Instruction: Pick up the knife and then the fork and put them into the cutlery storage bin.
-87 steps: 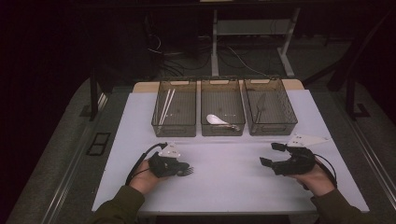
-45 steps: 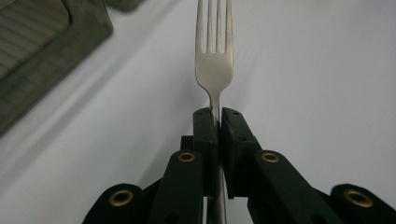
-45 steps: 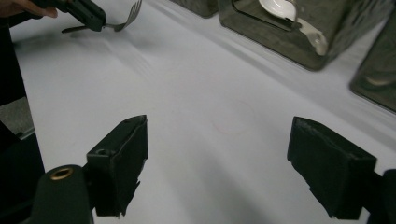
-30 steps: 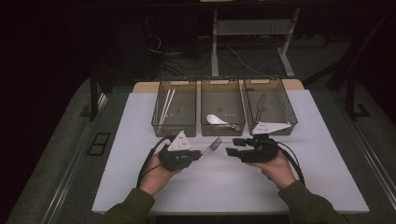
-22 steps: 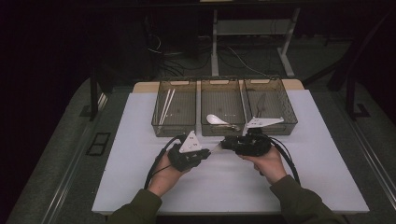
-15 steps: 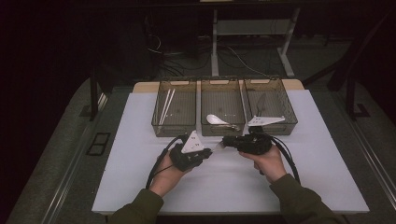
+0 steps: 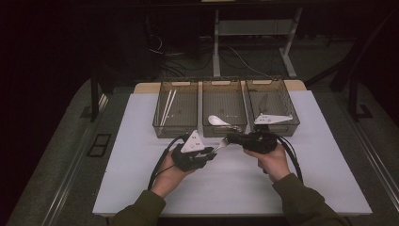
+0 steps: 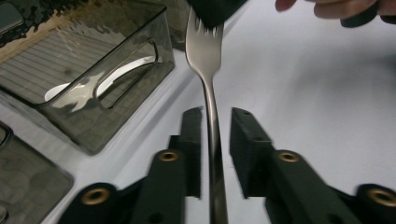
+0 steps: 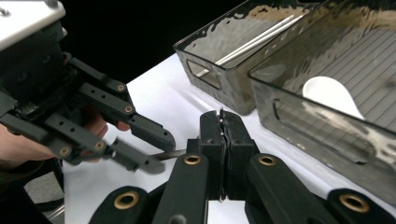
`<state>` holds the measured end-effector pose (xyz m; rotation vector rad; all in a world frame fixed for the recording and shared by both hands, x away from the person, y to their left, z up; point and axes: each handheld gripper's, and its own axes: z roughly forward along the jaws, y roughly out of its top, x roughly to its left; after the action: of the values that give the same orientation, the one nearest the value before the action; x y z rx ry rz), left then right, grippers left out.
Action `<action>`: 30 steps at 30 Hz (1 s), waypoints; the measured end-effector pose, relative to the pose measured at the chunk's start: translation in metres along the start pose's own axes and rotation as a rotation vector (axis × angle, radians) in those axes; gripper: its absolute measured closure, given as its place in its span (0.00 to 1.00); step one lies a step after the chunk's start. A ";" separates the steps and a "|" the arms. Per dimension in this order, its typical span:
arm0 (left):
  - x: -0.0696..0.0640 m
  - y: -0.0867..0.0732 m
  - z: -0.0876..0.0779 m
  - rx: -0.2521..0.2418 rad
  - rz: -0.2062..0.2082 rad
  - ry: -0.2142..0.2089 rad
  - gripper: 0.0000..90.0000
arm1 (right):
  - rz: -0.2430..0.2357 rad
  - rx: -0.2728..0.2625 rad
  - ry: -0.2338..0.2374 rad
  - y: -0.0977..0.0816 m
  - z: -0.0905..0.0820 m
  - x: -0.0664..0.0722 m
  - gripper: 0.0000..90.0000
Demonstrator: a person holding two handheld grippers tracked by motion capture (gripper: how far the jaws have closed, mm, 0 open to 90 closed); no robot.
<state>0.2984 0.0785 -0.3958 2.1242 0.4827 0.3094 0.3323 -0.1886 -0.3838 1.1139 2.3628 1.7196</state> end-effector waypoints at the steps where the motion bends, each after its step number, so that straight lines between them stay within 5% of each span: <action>1: 0.000 -0.002 -0.002 -0.002 -0.009 -0.004 0.72 | -0.003 -0.006 -0.008 0.001 -0.002 -0.001 0.98; 7: 0.004 -0.023 -0.020 -0.005 -0.050 -0.048 0.53 | -0.018 -0.044 -0.078 0.012 -0.022 -0.012 0.98; 14: 0.015 -0.052 -0.045 0.010 -0.124 -0.053 0.40 | -0.006 -0.128 -0.171 0.027 -0.058 -0.034 0.98; 22: 0.024 -0.074 -0.071 -0.014 -0.163 -0.016 0.29 | 0.026 -0.217 -0.284 0.042 -0.103 -0.062 0.98; 30: 0.031 -0.083 -0.077 -0.017 -0.195 0.018 0.20 | 0.055 -0.268 -0.419 0.051 -0.144 -0.088 0.98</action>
<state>0.2770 0.1912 -0.4204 2.0404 0.6895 0.2209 0.3671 -0.3486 -0.3172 1.3415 1.8156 1.5667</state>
